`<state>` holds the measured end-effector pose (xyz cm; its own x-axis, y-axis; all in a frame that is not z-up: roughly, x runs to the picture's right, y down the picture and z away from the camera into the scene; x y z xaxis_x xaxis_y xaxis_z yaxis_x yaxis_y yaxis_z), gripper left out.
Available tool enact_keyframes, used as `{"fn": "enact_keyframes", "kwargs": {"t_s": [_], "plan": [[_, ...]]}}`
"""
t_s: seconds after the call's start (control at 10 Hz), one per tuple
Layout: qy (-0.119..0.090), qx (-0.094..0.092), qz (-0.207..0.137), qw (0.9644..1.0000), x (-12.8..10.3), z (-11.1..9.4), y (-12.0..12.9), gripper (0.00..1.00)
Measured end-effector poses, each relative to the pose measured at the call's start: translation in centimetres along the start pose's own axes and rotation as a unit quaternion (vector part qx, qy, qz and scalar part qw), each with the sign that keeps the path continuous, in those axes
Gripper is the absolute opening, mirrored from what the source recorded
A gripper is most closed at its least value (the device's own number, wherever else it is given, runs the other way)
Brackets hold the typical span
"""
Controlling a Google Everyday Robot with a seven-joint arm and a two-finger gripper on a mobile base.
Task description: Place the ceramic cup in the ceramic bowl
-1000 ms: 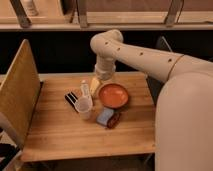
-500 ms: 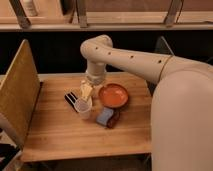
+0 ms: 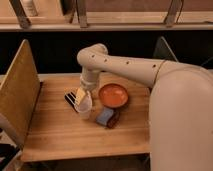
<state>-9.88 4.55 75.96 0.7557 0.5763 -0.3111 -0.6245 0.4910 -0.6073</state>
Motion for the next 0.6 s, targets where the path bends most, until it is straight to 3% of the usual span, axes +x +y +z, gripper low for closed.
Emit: {"fn": "enact_keyframes", "kwargs": {"t_s": [0.3,0.6], "plan": [[-0.009,-0.009,-0.001,0.9999,-1.5,1.6,0.6,0.8],[-0.01,-0.009,0.0,0.9999,-1.3,1.5,0.5,0.8]]}}
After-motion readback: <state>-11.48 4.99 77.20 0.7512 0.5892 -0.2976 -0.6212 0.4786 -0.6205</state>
